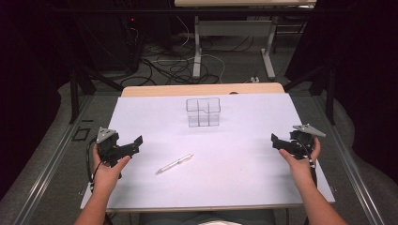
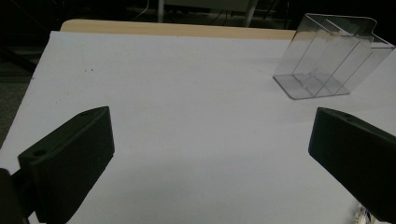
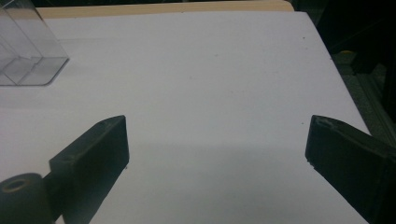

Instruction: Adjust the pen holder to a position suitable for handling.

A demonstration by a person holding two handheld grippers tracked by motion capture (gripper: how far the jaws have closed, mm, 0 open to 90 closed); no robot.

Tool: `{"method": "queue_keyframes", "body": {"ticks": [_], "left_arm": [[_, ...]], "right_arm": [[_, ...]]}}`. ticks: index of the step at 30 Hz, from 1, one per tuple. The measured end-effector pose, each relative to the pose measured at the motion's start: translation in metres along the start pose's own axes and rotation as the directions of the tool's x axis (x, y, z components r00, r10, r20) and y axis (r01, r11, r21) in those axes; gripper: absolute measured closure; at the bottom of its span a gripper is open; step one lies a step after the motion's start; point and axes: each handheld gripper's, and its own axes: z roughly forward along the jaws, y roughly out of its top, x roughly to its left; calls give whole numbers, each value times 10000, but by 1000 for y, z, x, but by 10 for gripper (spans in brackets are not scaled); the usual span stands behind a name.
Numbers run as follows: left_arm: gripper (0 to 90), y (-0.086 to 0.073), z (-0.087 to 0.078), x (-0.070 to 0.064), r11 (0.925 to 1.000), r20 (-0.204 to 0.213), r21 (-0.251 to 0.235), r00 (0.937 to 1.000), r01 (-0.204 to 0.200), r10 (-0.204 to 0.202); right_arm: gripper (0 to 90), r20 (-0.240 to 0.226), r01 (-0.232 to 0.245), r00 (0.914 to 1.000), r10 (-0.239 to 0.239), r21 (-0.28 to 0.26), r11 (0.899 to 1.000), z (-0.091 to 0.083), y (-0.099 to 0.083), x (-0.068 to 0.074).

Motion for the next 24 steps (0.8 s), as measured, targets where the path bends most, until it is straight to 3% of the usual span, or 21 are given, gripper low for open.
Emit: {"method": "queue_keyframes", "body": {"ticks": [3,8,12,14,15,16,18,19,23,24], "left_arm": [[4,-1,0,0,10000,74,-32,10000,36,-35],[4,-3,-1,-2,10000,178,76,9998,-3,2],[4,-2,-1,-4,10000,83,27,10000,-42,41],[5,-2,-1,-4,10000,44,6,10000,-42,42],[5,-3,-1,-4,10000,32,12,10000,-26,26],[5,-3,-1,-3,10000,54,29,10000,-8,8],[5,-4,0,-3,10000,37,67,10000,5,-5],[5,-4,-1,-3,10000,31,95,10000,-18,17],[5,-5,-1,-2,9999,-5,122,10000,-89,89],[6,-5,0,-2,9999,-30,144,10000,-87,87]], "right_arm": [[64,-292,-43,9996,45,47,10000,0,2,3],[64,-319,-157,9994,157,-20,9999,1,4,9],[64,-228,112,9997,-114,-73,9999,3,6,15],[87,-445,219,9988,-225,-132,9997,5,8,20],[150,-553,368,9978,-374,-121,9992,6,10,22],[212,-759,384,9964,-387,-56,9992,5,11,25],[256,-1162,735,9905,-730,1,9973,6,15,30],[301,-1459,1109,9834,-1081,111,9938,7,20,37],[308,-1737,1480,9742,-1442,93,9889,10,28,47],[308,-1876,1722,9675,-1693,-10,9851,13,33,54]]}}
